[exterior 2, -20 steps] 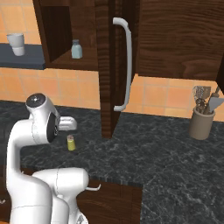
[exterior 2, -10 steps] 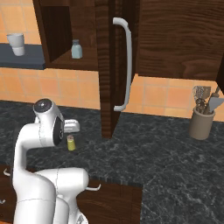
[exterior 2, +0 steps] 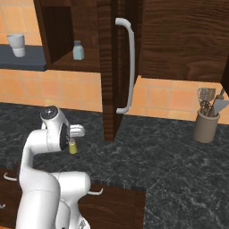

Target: Put the shaker and condiment bottle from the counter next to their counterparts in the cabinet.

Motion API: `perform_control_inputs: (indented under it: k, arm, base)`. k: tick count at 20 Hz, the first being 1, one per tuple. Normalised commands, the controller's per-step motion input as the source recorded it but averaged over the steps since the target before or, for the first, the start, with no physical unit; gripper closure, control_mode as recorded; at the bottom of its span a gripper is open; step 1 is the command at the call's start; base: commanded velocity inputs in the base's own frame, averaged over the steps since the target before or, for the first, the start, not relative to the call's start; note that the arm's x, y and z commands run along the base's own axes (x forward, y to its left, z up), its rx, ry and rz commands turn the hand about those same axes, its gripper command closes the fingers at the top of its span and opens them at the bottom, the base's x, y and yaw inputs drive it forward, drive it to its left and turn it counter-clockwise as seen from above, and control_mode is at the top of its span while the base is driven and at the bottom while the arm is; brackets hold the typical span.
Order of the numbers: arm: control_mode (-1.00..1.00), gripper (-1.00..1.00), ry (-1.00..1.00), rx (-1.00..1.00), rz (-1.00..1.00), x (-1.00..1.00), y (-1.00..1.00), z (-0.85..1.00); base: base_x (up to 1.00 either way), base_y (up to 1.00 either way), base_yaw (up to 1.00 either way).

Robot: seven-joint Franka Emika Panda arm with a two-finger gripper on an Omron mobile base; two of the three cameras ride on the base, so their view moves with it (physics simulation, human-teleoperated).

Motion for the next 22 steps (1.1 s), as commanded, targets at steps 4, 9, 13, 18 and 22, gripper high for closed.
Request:
perform_control_inputs:
  k: [4,9,13,18,22]
  arm:
    - [-1.0,-1.0,0.0,0.0,0.0,0.17,0.0,-0.25]
    - [-1.0,-1.0,0.0,0.0,0.01,0.12,0.01,-0.22]
    - [-1.0,-1.0,0.0,0.0,0.02,0.11,0.11,-0.24]
    - [-1.0,-1.0,0.0,0.0,0.01,0.0,0.08,-0.35]
    - [-1.0,-1.0,0.0,0.0,0.0,0.0,0.0,-0.5]
  base:
    - [0.0,0.0,0.0]
    - [0.0,0.0,0.0]
    - [0.0,0.0,0.0]
    - [0.0,0.0,0.0]
    - [0.0,0.0,0.0]
